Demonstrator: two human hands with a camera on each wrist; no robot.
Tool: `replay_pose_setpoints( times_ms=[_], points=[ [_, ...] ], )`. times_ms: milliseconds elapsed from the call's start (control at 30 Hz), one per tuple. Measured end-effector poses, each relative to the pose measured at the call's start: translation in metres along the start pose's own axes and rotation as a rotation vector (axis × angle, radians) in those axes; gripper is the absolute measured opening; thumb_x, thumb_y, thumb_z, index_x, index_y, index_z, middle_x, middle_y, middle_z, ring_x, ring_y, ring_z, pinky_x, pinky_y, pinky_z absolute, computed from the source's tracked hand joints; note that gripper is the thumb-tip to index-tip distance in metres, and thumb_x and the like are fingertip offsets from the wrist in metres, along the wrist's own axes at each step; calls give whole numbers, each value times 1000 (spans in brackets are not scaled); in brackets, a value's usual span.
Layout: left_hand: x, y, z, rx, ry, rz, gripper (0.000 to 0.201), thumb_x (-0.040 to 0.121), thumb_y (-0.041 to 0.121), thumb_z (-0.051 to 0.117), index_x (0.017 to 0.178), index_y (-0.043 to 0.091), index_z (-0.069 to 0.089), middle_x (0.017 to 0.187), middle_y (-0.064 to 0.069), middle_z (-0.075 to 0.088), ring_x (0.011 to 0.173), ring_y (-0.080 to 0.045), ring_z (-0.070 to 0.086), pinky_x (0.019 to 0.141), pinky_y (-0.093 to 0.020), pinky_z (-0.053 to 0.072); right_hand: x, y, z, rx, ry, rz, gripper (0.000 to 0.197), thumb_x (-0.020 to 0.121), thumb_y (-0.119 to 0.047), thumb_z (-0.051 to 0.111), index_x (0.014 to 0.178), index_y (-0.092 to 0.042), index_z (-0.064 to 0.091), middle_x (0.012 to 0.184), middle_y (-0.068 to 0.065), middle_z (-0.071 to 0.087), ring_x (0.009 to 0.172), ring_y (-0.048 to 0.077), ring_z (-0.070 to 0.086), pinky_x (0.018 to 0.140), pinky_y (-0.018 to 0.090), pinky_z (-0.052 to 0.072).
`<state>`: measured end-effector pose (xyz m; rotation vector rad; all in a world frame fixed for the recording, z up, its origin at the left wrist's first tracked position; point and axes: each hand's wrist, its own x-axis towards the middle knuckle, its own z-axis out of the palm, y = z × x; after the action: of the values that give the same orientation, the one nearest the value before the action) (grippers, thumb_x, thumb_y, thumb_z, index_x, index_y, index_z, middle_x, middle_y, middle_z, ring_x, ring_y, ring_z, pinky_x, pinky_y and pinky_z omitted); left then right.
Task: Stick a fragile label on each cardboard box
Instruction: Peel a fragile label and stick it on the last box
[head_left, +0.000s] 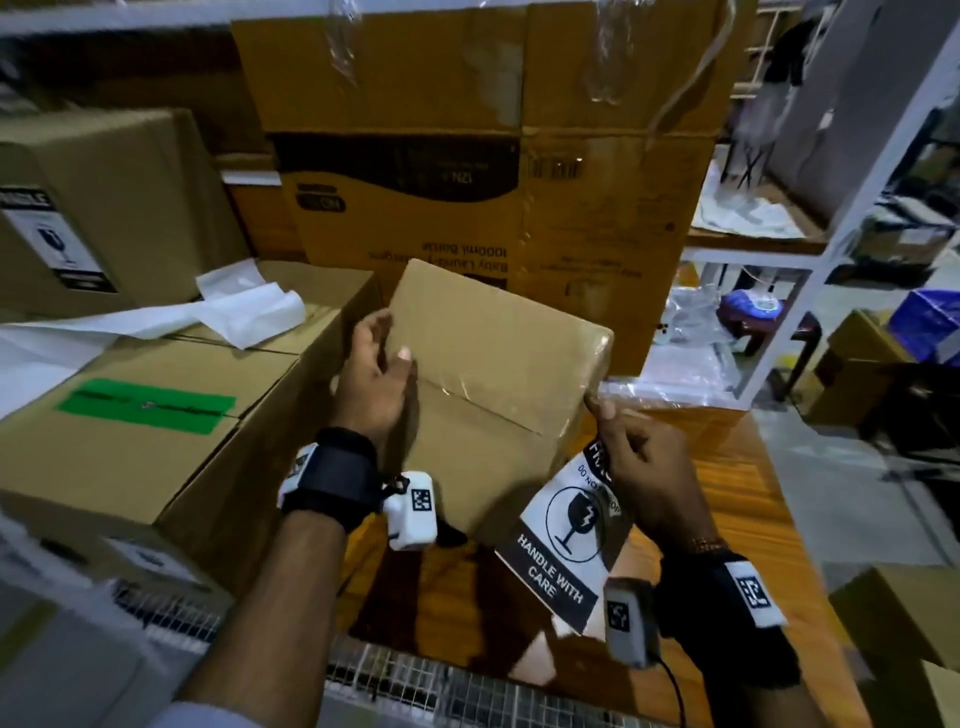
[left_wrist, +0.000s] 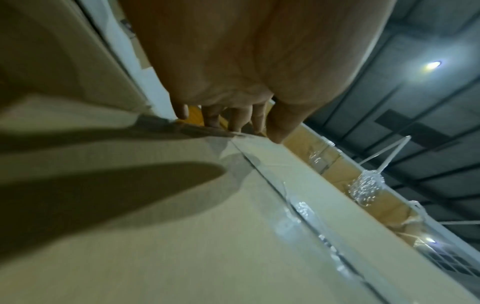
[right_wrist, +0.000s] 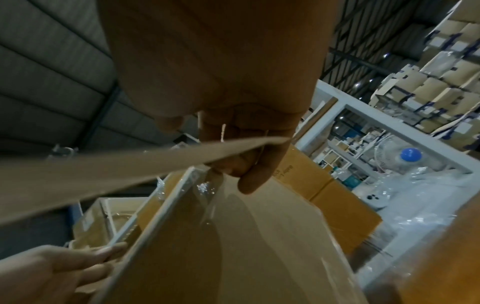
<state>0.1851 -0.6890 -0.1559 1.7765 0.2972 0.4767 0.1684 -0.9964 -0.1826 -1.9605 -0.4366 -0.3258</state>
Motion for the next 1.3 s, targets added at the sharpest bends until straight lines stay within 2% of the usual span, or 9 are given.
replay_pose_setpoints(
  times_ms=[133, 233, 400, 500, 733, 900, 1033, 1167, 1300],
  points=[
    [17, 32, -23, 249, -217, -18, 32, 102, 34, 58, 127, 54, 54, 146, 1, 56, 124, -27, 57, 108, -49, 46, 4, -17, 6, 36, -18, -61, 70, 108, -55, 41, 56, -8, 47, 56, 9, 47, 50, 27, 45, 55, 49, 48],
    [37, 34, -37, 657, -502, -127, 59, 100, 36, 65, 153, 40, 39, 163, -14, 33, 145, -36, 39, 111, -41, 37, 4, -17, 16, 69, -66, -53, 67, 108, -57, 41, 65, -8, 58, 53, -7, 43, 48, 11, 35, 47, 38, 35],
    [27, 20, -62, 1031, -289, -79, 69, 93, 67, 57, 154, 42, 37, 168, -8, 25, 152, -34, 26, 120, -61, 24, 5, -6, 20, 129, -112, 96, 62, 103, -68, 38, 79, -20, 70, 82, -2, 74, 63, 15, 63, 58, 26, 42],
    [-29, 8, -66, 792, -88, -24, 90, 85, 78, 55, 158, 36, 27, 167, -7, 24, 151, -33, 28, 118, -63, 27, 11, 6, 11, 193, -79, 214, 57, 102, -64, 33, 111, -28, 76, 112, -11, 74, 104, -3, 69, 81, 18, 51],
    [-122, -6, 6, 46, -326, -239, 132, 69, 78, 75, 156, 46, -19, 139, 32, 48, 135, -6, 49, 116, -37, 38, 19, 28, -1, 176, 29, 309, 52, 99, -65, 33, 118, -27, 65, 115, -13, 67, 110, 6, 62, 80, 28, 48],
    [-119, -16, 10, -22, -177, -221, 107, 94, 30, 73, 157, 38, -13, 141, 21, 42, 126, -7, 50, 113, -39, 41, 14, 50, -5, 140, -49, 369, 60, 98, -72, 34, 141, -33, 53, 131, -4, 65, 119, 17, 62, 98, 45, 53],
    [-131, -12, 13, -21, 5, -325, 75, 98, 51, 57, 154, 26, 13, 138, 8, 49, 101, -3, 57, 84, -22, 45, 6, 67, -2, 59, -274, 413, 69, 94, -82, 31, 134, -37, 63, 120, -9, 70, 112, 14, 65, 92, 39, 53],
    [-144, -12, 20, 45, 60, -374, 72, 82, 82, 35, 132, 31, 25, 111, 3, 61, 95, -13, 59, 89, -39, 48, 0, 59, 0, 70, -309, 325, 55, 100, -68, 37, 126, -30, 68, 109, -15, 74, 102, 3, 68, 79, 25, 51],
    [-137, -6, 11, 34, 137, -242, 74, 80, 73, 59, 134, 32, 28, 122, -2, 66, 99, -18, 68, 79, -38, 55, 5, 32, -10, 101, -268, 270, 38, 100, -61, 38, 89, -37, 65, 77, -31, 69, 75, -9, 63, 63, 9, 43]
  ],
)
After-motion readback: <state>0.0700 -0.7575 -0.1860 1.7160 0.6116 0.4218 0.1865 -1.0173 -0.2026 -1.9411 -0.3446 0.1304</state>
